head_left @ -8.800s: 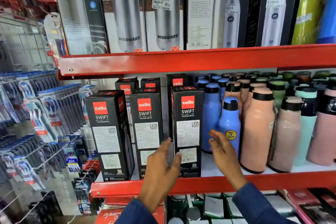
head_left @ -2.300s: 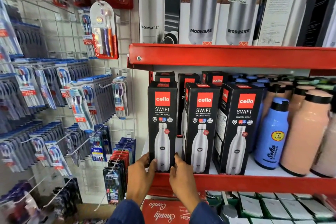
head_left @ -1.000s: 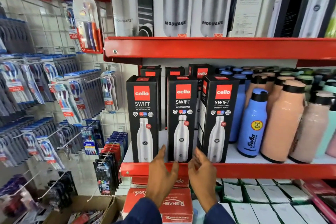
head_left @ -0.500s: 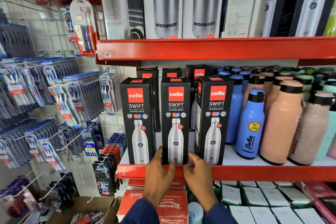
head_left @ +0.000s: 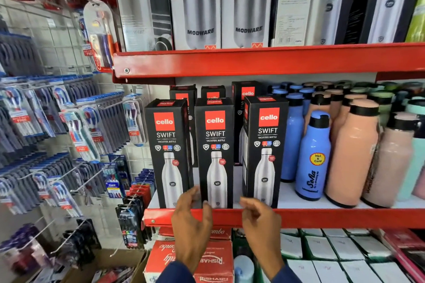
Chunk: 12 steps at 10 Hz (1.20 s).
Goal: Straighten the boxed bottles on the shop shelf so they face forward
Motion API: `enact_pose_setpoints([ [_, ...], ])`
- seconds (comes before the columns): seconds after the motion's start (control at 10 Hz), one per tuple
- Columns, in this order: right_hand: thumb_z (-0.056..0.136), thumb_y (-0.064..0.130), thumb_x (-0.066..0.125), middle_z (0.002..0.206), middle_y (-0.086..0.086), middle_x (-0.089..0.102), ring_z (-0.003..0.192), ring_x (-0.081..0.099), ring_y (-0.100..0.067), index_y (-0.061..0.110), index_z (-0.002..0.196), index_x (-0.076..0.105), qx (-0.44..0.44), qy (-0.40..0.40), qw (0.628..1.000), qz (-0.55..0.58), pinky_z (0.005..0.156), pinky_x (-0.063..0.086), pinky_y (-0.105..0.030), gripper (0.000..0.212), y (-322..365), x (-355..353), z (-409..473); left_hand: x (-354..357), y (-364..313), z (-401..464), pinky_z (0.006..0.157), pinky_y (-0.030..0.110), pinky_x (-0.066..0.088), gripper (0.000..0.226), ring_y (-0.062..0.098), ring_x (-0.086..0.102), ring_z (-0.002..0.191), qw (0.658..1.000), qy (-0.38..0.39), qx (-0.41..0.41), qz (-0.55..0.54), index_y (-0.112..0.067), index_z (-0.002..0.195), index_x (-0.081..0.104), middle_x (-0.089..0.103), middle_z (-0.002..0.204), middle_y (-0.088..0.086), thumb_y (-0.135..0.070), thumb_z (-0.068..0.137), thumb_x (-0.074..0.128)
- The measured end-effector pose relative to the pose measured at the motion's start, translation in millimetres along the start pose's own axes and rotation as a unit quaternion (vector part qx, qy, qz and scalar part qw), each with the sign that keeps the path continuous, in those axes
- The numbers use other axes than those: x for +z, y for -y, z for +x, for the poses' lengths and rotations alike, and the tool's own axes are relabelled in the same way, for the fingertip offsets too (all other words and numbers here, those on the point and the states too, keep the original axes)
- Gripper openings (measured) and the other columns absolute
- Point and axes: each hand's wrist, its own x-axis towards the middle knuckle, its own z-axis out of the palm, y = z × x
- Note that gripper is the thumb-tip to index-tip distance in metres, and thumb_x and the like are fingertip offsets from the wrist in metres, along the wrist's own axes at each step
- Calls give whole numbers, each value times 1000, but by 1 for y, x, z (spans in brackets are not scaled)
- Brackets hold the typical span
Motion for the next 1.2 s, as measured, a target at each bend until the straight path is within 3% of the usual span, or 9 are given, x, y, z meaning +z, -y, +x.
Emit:
enact_pose_setpoints([
  [0.1,79,-6,63,73,10,73,71,66,4,18,80,72,6,-86,996,32,58,46,-2,26,-7,-24,3,13,-14,-10,83,27,57,36,7,64,93,999,-7,47,-8,-30,110,64,64,100,-12,-6,84,67],
  [0.2,77,-10,62,73,3,69,68,65,-7,16,84,66,17,-159,986,55,57,45,-1,27,-13,-33,11,29,-22,-16,85,21,55,35,-1,64,98,997,49,59,-10,-36,110,63,67,101,-19,-13,84,66],
  [0.3,76,-9,63,97,-7,69,83,67,-21,12,109,57,29,-153,986,62,73,49,-15,40,-24,-41,25,51,-27,-23,100,29,52,46,-1,63,110,993,115,33,-15,-26,128,60,68,122,-11,-24,82,63],
  [0.4,81,-2,62,122,-8,63,110,61,-25,9,131,47,56,-66,996,11,95,47,-34,54,-34,-45,33,65,-37,-25,111,20,39,61,4,52,127,986,166,29,-2,-15,143,46,52,136,-13,-21,85,63],
  [0.5,83,2,59,131,-4,60,119,58,-19,15,137,44,47,-14,999,-22,103,46,-38,58,-36,-48,35,74,-40,-24,108,11,29,69,-6,38,125,982,186,34,12,-11,149,34,40,134,-18,-19,88,64],
  [0.7,81,-4,54,122,-1,67,111,62,-11,19,132,53,43,29,998,-26,96,49,-26,56,-34,-58,39,79,-43,-22,85,-14,24,64,-15,45,111,978,207,23,6,-16,147,38,40,123,-31,-11,88,64],
  [0.9,79,-8,49,103,9,72,79,65,12,23,124,61,39,39,998,-9,67,46,-2,56,-32,-63,36,76,-41,-25,90,-5,34,59,-5,53,111,982,185,19,14,-15,144,44,57,125,-15,-17,88,64],
  [1.0,79,-8,49,105,7,73,66,63,14,22,124,61,34,39,999,-2,58,45,-1,56,-32,-65,34,74,-43,-27,80,-10,34,58,-2,53,109,984,178,17,16,-16,143,44,56,121,-15,-16,89,64],
  [1.2,81,0,56,120,-3,69,71,66,5,19,131,55,50,21,999,3,63,47,-5,53,-34,-66,36,74,-39,-26,96,10,41,60,-2,54,111,985,166,23,34,-14,144,44,64,134,1,-23,88,64],
])
